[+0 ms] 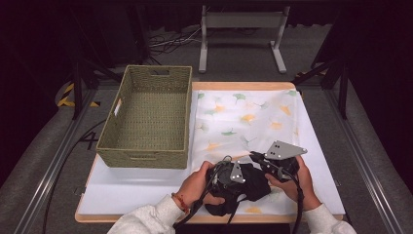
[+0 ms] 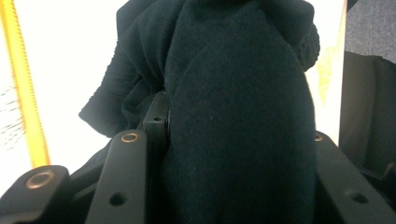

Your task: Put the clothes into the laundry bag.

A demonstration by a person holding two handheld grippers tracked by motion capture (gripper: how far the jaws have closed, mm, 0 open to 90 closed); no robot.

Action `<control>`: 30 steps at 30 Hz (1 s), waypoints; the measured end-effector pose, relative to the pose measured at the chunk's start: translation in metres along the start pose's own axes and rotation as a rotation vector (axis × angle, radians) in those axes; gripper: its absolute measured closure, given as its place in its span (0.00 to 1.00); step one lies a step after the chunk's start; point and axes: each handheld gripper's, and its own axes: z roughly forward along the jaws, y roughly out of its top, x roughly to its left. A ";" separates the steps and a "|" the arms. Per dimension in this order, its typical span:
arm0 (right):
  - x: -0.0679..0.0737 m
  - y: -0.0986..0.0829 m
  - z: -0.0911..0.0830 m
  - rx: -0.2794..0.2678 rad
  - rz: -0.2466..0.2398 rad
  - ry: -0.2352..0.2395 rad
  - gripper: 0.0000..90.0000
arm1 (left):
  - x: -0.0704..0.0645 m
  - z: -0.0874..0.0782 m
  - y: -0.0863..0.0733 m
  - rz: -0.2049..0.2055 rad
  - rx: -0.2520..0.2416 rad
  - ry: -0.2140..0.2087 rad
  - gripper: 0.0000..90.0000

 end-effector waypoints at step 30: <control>0.001 -0.004 -0.001 0.013 -0.003 0.003 0.98 | 0.005 -0.066 -0.048 -0.091 -0.274 0.009 0.27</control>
